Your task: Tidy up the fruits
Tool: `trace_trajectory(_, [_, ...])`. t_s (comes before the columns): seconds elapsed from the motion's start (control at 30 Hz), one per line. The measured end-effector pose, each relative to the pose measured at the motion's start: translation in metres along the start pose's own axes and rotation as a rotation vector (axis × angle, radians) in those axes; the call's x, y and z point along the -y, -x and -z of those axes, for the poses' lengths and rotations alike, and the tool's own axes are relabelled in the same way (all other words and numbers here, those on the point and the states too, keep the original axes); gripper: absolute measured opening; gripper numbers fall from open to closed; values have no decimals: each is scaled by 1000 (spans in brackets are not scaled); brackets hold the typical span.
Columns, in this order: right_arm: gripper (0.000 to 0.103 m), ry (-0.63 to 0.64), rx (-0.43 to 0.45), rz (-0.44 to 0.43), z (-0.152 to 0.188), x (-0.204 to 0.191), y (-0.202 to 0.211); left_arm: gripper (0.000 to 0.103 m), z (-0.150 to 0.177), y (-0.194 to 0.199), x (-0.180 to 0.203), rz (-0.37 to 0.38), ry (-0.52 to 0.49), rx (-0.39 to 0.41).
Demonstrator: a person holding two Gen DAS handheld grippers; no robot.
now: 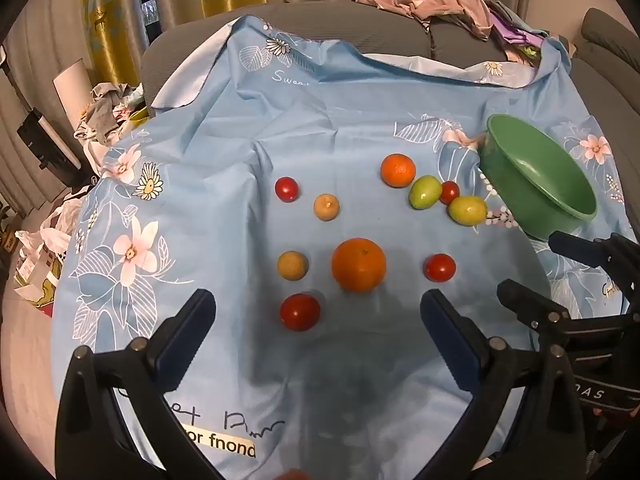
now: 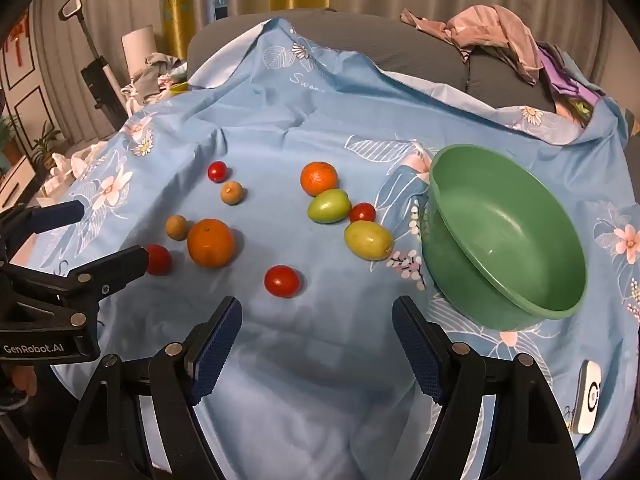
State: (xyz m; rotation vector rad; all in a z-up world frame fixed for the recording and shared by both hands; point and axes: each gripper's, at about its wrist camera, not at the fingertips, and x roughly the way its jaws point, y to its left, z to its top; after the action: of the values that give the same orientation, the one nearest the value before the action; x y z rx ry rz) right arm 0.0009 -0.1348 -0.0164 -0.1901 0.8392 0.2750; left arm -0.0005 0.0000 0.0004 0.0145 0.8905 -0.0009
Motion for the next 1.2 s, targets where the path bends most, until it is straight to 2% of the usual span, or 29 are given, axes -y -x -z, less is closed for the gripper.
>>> trace_trajectory(1.2, [78,27,40,-3,-2,-8,12,103,2,9,-3,-9,-14,28])
